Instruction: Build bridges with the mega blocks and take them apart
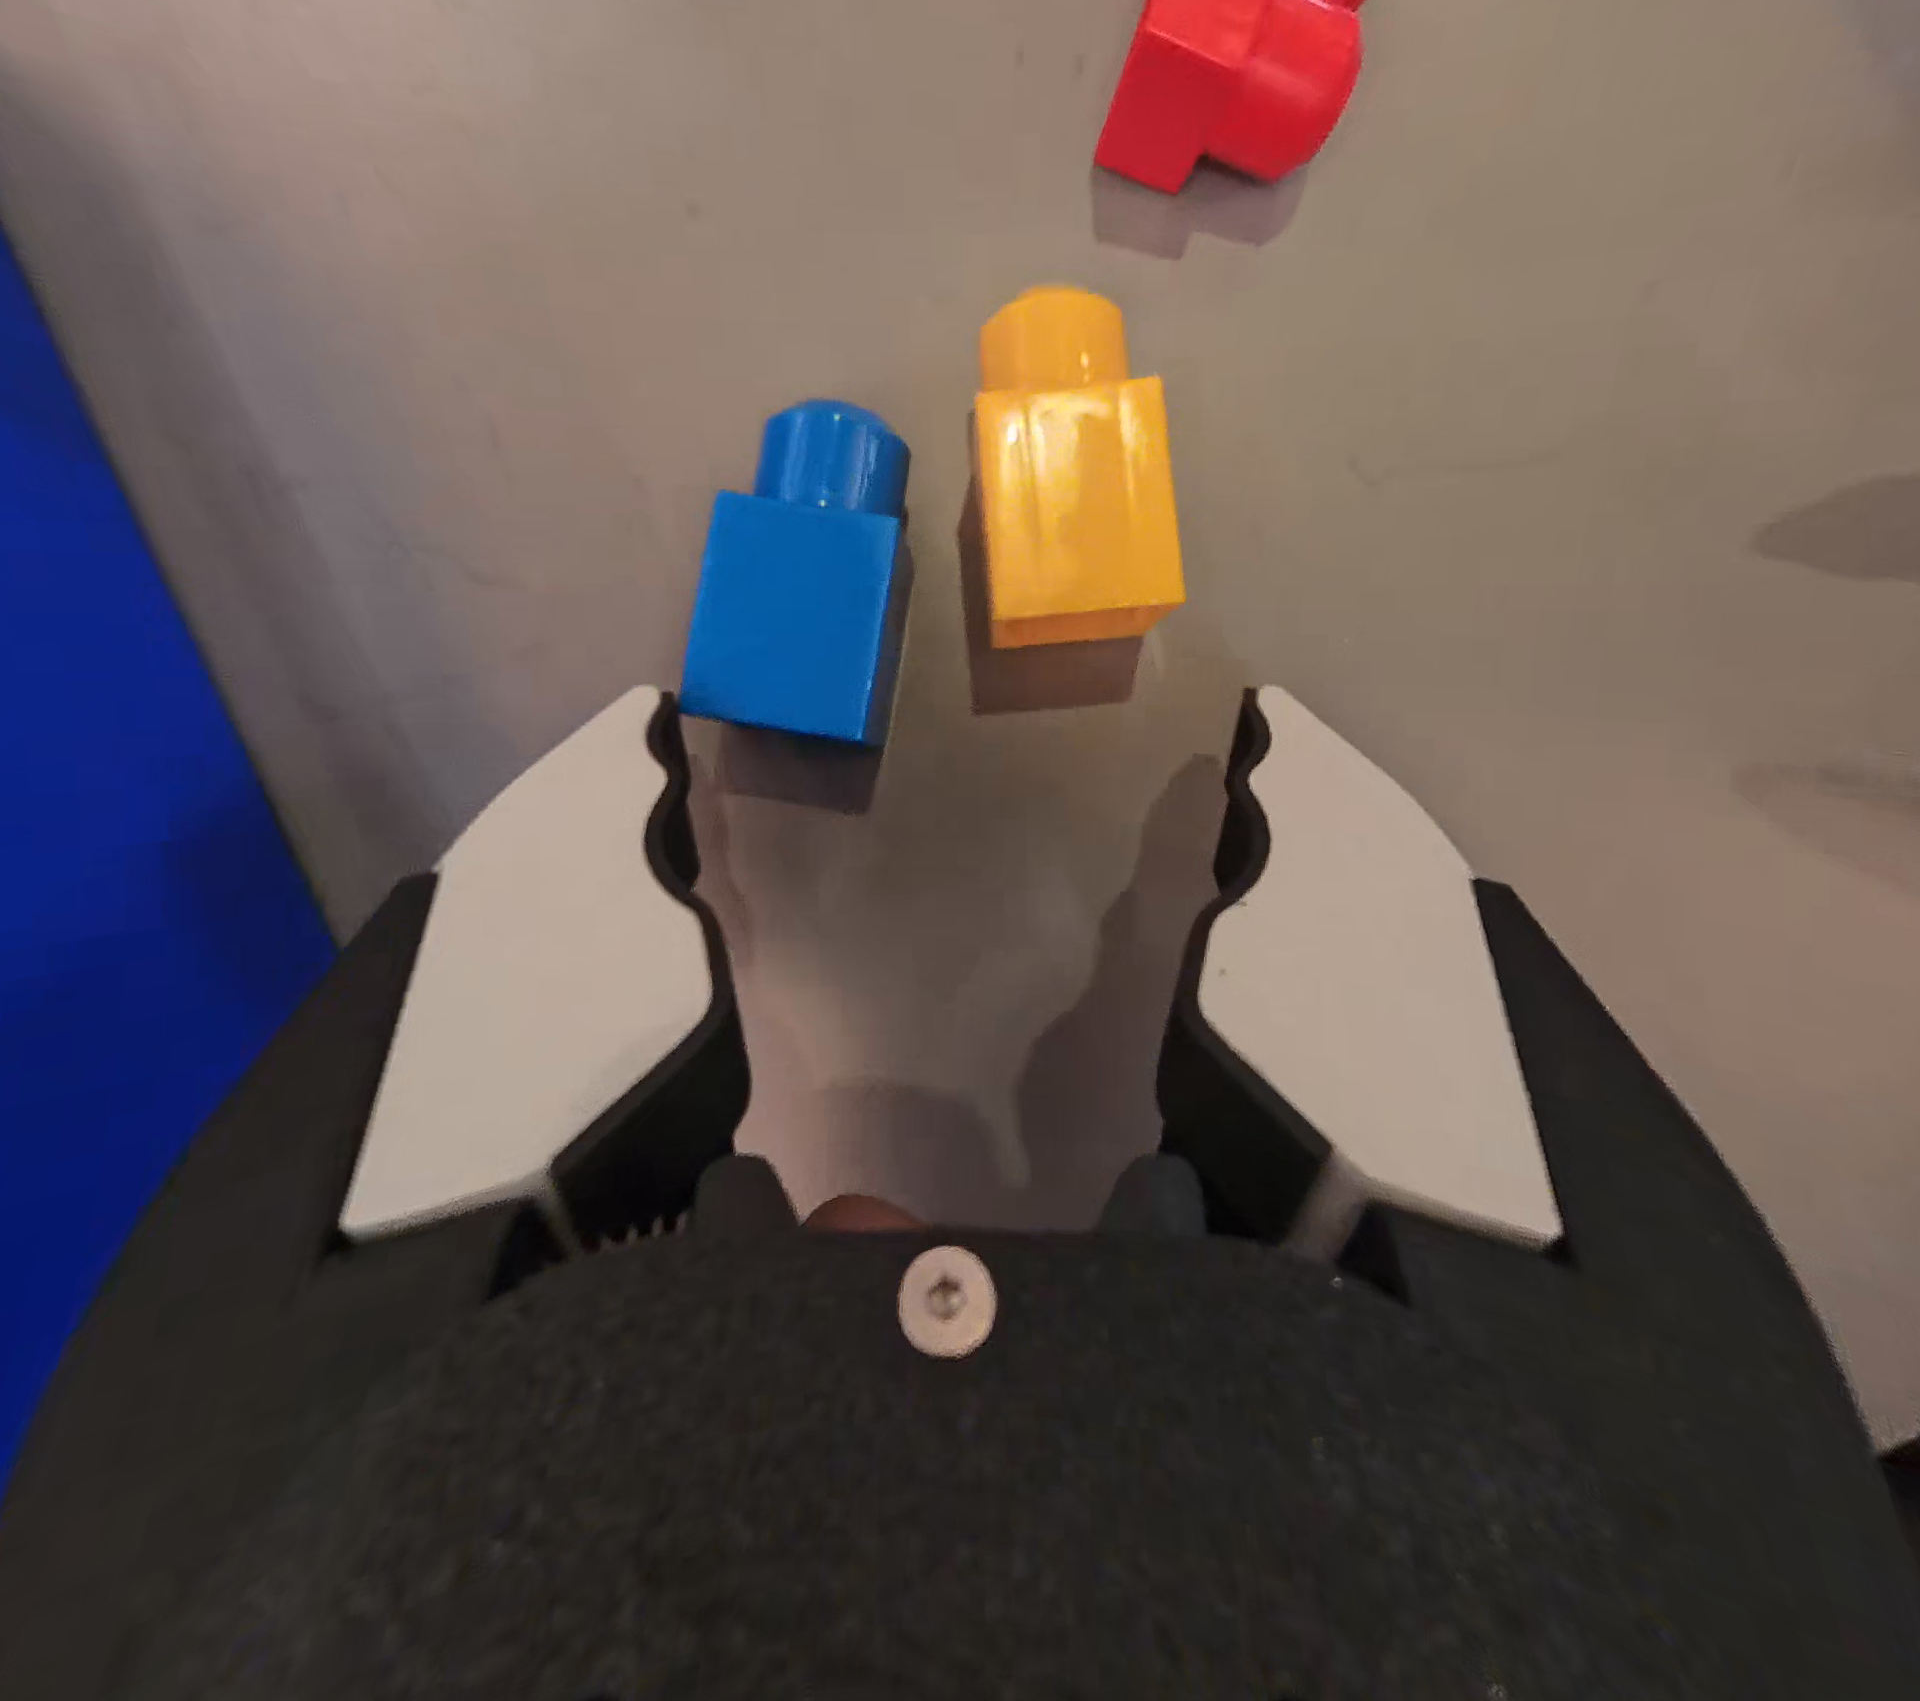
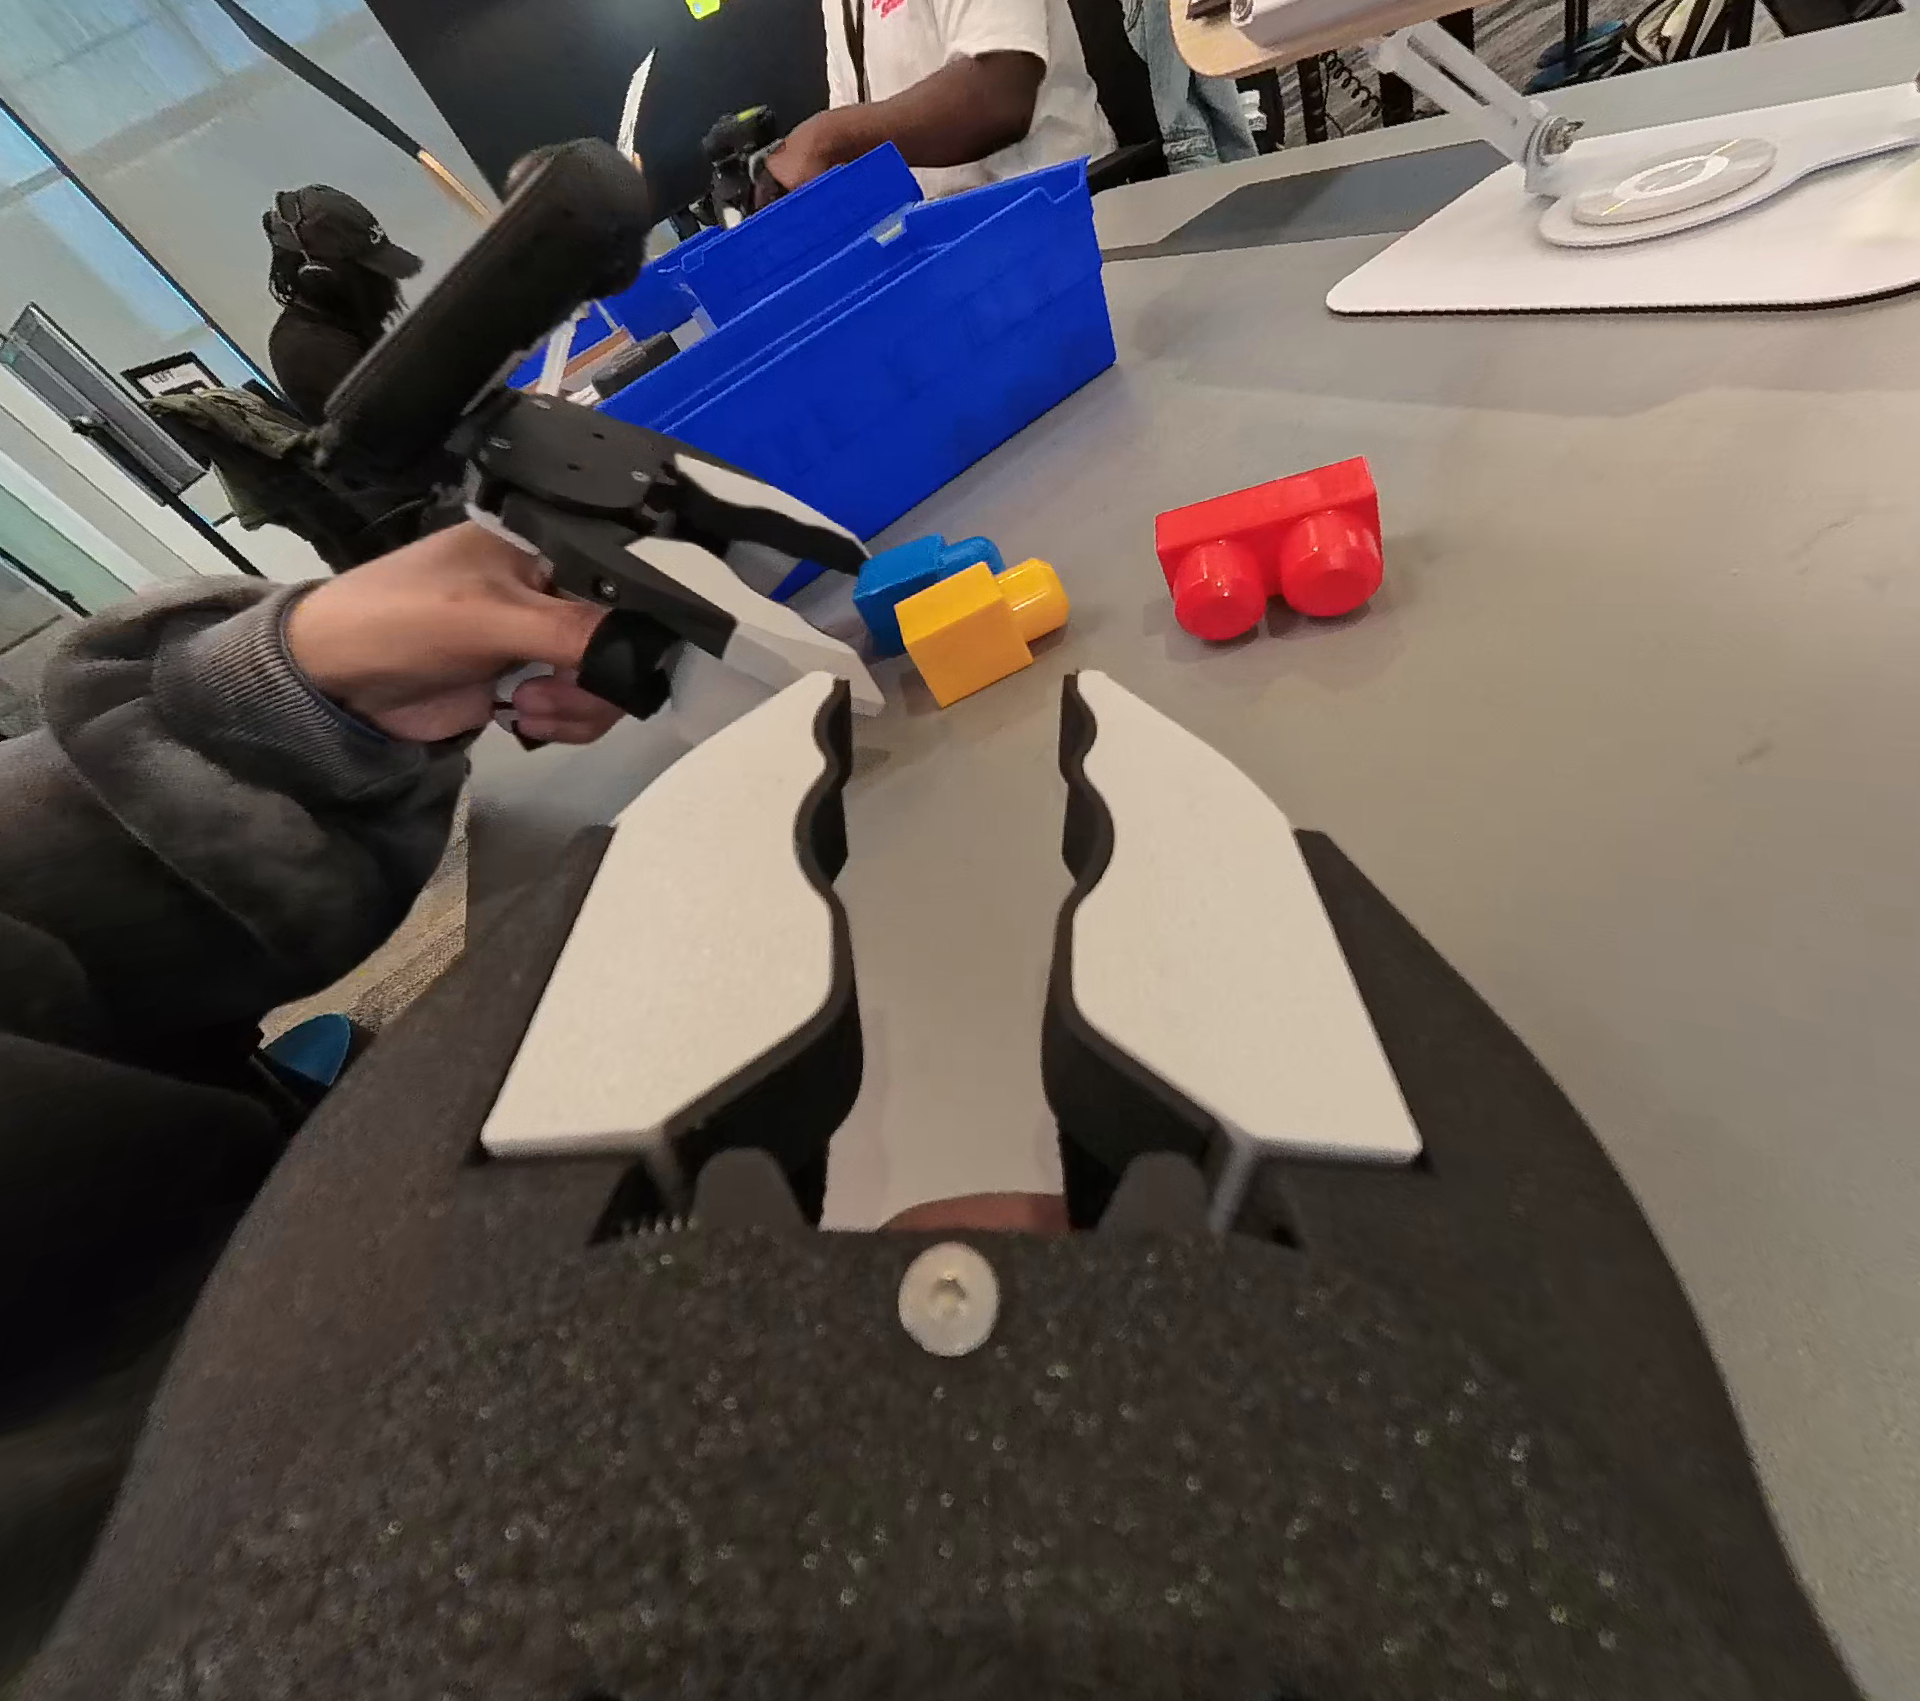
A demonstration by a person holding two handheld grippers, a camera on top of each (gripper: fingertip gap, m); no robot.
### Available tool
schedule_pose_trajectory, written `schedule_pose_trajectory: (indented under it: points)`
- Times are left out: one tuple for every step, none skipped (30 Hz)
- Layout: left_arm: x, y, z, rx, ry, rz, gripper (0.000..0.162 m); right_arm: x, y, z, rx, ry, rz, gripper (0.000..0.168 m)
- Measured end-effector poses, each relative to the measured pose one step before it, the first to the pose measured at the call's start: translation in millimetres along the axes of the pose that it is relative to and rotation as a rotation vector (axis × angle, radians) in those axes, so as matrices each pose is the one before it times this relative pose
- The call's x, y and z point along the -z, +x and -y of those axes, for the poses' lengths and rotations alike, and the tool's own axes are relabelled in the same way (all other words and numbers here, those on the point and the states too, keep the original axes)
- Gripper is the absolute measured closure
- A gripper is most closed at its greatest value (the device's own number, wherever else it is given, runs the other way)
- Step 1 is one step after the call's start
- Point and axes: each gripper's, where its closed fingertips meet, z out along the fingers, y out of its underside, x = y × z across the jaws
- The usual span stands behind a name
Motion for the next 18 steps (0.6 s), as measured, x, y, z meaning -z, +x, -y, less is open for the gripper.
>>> schedule_pose_trajectory:
  points:
    - [-2.88,3.93,1.49,0.0011,-0.0013,-0.017,0.064,0.09,-0.08,0.19,0.0001,0.0009,0.0003,0.13]
    - [-2.23,3.01,0.74,-0.0054,-0.0048,-0.0077,0.065,0.12,-0.1,0.1,0.0,0.0012,0.0002,0.13]
    - [-1.38,-0.42,0.17,-0.008,-0.0087,0.0157,0.066,0.17,-0.01,0.06,-0.0002,0.0014,0.0003,0.13]
    - [-0.53,-2.94,0.22,-0.0141,-0.0074,0.0298,0.066,0.21,-0.09,0.09,-0.0005,0.001,0.0004,0.13]
    - [0.56,-3.89,0.13,-0.0169,-0.0081,0.0311,0.065,0.1,-0.16,0.07,-0.0006,0.0006,0.0009,0.13]
    - [1.29,-3.36,0.71,-0.0138,-0.0049,0.0245,0.064,0.1,-0.08,-0.06,-0.0007,0.0004,0.0005,0.13]
    - [1.7,-1.11,1.7,-0.0046,-0.0001,0.009,0.062,-0.01,-0.11,0.01,-0.0006,0.0001,0.0006,0.13]
    - [1.6,2.66,2.57,0.0039,0.0032,-0.0128,0.061,-0.03,0.04,-0.13,-0.0006,-0.0006,0.0002,0.13]
    - [0.9,5.78,2.33,0.0018,-0.0024,-0.0276,0.061,-0.25,0.12,-0.14,-0.0012,-0.0014,0.0003,0.13]
    - [-0.31,4.58,1.59,-0.0021,-0.0115,-0.0143,0.059,-0.13,0.03,-0.2,-0.0021,-0.002,0.0009,0.13]
    - [-1.17,0.58,1.78,-0.0044,-0.0125,0.0125,0.057,-0.19,0.21,-0.13,-0.0025,-0.0012,0.0006,0.13]
    - [-1.51,-1.09,2.43,-0.0025,-0.0089,0.0202,0.056,0.04,0.12,0.01,-0.0024,0.0004,0.0009,0.129]
    - [-1.77,-0.66,2.05,0.0071,-0.0134,0.0115,0.056,-0.06,0.07,0.22,-0.0026,0.001,0.0013,0.129]
    - [-1.82,-0.49,1.19,0.0146,-0.0197,0.0051,0.056,0.1,0.08,0.0,-0.0017,0.0006,0.001,0.129]
    - [-1.94,-2.11,0.22,0.0177,-0.023,0.0135,0.054,0.11,-0.07,0.2,-0.001,0.0015,0.0004,0.129]
    - [-1.99,-3.43,-0.82,0.0191,-0.0247,0.0212,0.054,0.27,-0.22,0.22,-0.001,0.0021,0.0012,0.129]
    - [-2.09,-2.48,-1.21,0.0155,-0.025,0.0171,0.054,0.19,-0.29,0.02,-0.0017,0.0011,0.0016,0.129]
    - [-1.56,-0.52,-0.65,0.0147,-0.0181,0.0098,0.055,0.1,-0.45,-0.16,-0.0028,0.0003,0.0026,0.129]
